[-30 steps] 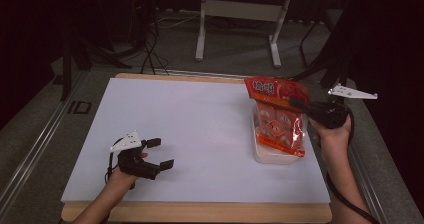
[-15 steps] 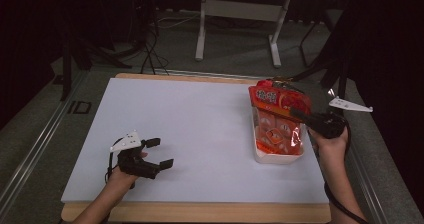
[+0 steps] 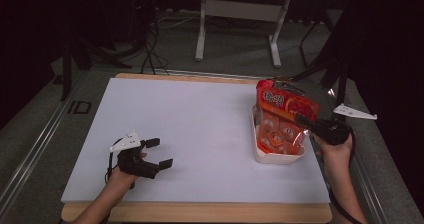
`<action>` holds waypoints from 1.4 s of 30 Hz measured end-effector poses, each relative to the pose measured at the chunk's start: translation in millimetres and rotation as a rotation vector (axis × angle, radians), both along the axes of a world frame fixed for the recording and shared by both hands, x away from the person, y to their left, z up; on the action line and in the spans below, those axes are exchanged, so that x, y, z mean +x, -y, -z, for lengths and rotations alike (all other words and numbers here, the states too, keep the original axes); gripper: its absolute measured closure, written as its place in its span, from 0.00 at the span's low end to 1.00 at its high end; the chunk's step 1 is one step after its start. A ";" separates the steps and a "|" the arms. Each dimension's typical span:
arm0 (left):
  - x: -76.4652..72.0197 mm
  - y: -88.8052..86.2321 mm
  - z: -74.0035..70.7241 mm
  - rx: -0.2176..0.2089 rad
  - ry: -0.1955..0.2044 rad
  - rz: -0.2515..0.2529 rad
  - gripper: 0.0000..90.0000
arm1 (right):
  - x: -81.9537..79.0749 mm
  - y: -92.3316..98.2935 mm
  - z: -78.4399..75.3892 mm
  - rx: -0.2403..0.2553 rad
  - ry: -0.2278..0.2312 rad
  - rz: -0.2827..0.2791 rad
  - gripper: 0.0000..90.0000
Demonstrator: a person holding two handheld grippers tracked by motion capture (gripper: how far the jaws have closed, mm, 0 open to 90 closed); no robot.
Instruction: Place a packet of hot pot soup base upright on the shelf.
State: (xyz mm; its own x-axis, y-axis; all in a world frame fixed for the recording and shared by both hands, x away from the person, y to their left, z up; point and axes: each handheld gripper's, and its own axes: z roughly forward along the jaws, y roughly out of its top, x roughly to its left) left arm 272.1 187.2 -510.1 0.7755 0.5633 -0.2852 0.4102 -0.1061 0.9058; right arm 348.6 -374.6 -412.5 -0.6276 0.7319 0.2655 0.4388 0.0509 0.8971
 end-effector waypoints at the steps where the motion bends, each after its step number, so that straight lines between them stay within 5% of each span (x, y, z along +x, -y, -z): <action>1: 0.1 0.1 0.1 0.000 0.000 0.000 0.03 | -0.1 -1.0 -2.4 -0.020 -0.002 0.010 0.91; 5: -0.1 0.0 0.5 0.002 0.000 -0.001 0.03 | -0.4 -2.8 -8.7 -0.028 -0.008 0.024 0.73; 11: -0.7 0.1 1.3 -0.001 -0.001 -0.002 0.03 | -5.1 -11.2 -39.6 -0.058 0.060 0.038 0.48; 16: -2.1 1.7 0.7 0.002 -0.002 0.003 0.03 | -8.2 -20.9 -68.1 -0.059 0.135 0.039 0.37; 25: -6.6 3.3 -4.3 0.003 0.022 0.008 0.03 | -16.2 -42.4 -97.6 -0.024 0.180 -0.035 0.22; 33: -6.8 1.2 -3.2 0.016 0.023 0.001 0.03 | -25.7 -74.3 -94.2 -0.018 0.171 -0.138 0.15; 42: -8.2 -0.8 -3.7 0.018 0.028 -0.008 0.03 | -33.1 -113.5 -62.8 -0.016 0.146 -0.240 0.14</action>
